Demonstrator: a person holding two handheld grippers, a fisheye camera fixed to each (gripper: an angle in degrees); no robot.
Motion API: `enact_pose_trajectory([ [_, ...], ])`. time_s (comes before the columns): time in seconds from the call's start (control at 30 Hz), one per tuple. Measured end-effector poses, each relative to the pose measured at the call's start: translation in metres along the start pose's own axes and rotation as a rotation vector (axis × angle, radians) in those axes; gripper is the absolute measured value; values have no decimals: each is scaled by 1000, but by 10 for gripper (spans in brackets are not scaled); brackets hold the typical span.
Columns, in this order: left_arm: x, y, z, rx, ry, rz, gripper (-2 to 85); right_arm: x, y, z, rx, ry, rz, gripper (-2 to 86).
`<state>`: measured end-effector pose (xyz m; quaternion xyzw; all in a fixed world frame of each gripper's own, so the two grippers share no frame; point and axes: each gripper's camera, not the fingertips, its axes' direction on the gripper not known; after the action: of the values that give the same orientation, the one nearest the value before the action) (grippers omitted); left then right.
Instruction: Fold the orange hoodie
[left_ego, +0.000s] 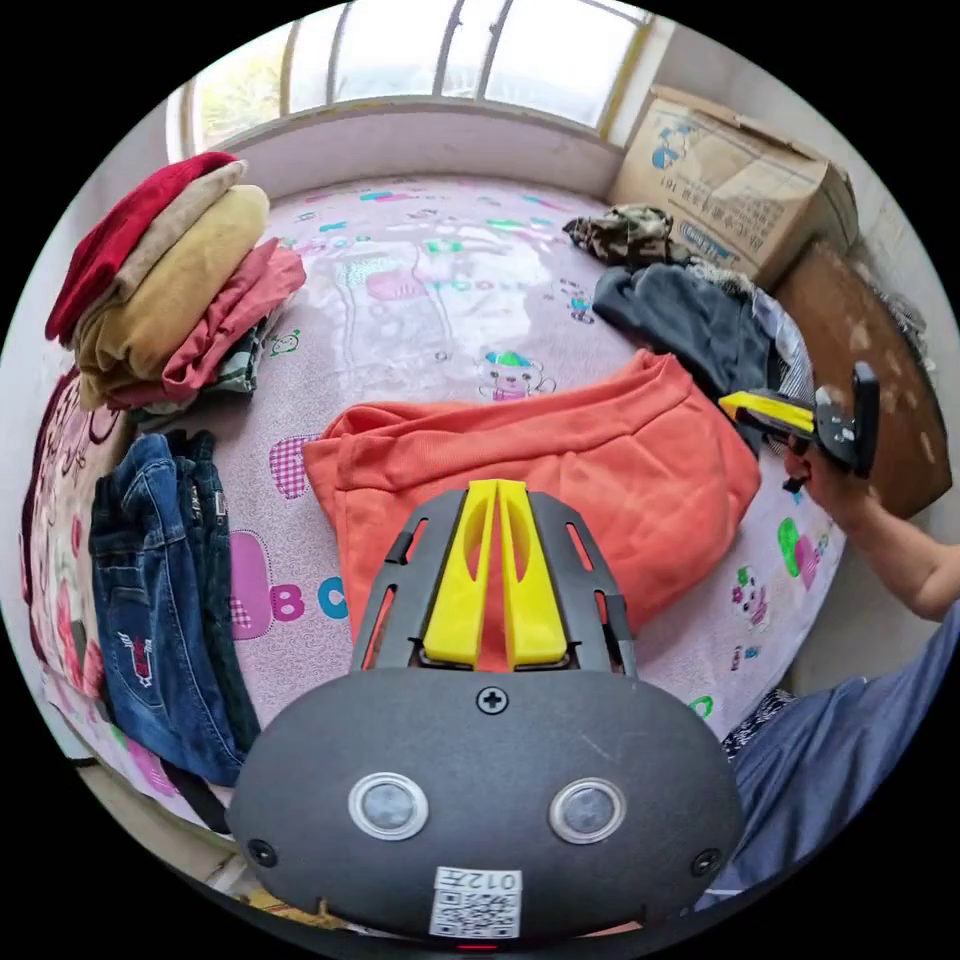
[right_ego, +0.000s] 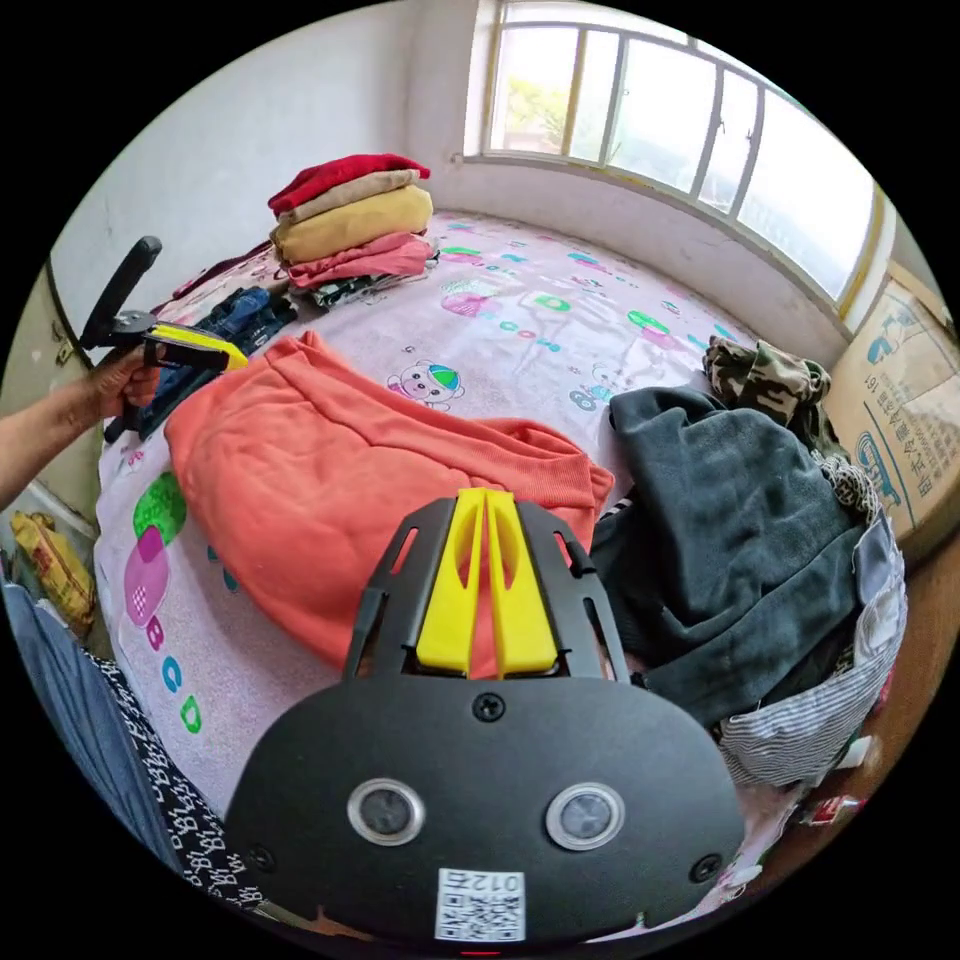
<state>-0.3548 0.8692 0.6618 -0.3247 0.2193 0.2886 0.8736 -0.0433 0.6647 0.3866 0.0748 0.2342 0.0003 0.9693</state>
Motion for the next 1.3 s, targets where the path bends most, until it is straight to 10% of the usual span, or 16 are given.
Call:
enact_pose_trajectory([
  [0.33, 7, -55, 83, -205, 144, -113, -2, 9, -43, 96, -267, -160, 154, 4],
  [0.53, 14, -42, 8, 99, 213, -311, -2, 17, -26, 1, 3, -258, 286, 16],
  [0.93, 269, -89, 97, -272, 57, 347, -2, 11, 10, -11, 94, -73, 533, 2],
  [1.3, 263, -106, 84, -207, 172, 265, -2, 42, -44, 94, -279, -105, 124, 1],
])
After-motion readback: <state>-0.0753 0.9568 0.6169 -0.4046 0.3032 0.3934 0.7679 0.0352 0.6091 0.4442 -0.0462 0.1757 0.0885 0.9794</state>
